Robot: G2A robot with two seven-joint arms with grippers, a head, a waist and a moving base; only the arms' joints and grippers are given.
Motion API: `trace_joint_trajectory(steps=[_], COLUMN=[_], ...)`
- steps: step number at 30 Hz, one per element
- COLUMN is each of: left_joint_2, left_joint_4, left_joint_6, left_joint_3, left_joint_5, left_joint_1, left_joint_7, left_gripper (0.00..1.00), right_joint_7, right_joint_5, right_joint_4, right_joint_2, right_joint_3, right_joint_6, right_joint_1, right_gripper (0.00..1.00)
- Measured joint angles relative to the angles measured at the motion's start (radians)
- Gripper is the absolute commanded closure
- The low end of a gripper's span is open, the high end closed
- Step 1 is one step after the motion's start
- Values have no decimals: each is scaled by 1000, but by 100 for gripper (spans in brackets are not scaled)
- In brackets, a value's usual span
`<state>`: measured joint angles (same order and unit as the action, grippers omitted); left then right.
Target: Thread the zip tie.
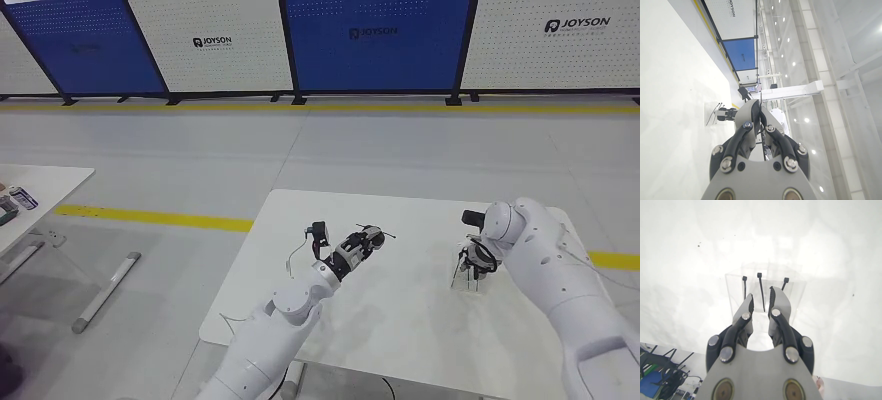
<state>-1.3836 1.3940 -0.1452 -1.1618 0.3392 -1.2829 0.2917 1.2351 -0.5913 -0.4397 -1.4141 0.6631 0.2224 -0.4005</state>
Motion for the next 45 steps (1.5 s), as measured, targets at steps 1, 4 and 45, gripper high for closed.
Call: trace_joint_trajectory(steps=[1, 4, 45], left_joint_2=[0, 0, 0], left_joint_4=[0, 0, 0], left_joint_6=[0, 0, 0], left_joint_3=[0, 0, 0], left_joint_5=[0, 0, 0], left_joint_1=[0, 0, 0], left_joint_7=[0, 0, 0], left_gripper=[100, 100, 100], right_joint_7=[1, 6, -43], right_joint_5=[-1, -2, -38], right_joint_4=[3, 11, 23], right_joint_2=[-1, -5, -12], right_joint_3=[0, 0, 43], right_joint_6=[0, -6, -47], right_joint_1=[0, 0, -5], right_gripper=[76, 76, 72])
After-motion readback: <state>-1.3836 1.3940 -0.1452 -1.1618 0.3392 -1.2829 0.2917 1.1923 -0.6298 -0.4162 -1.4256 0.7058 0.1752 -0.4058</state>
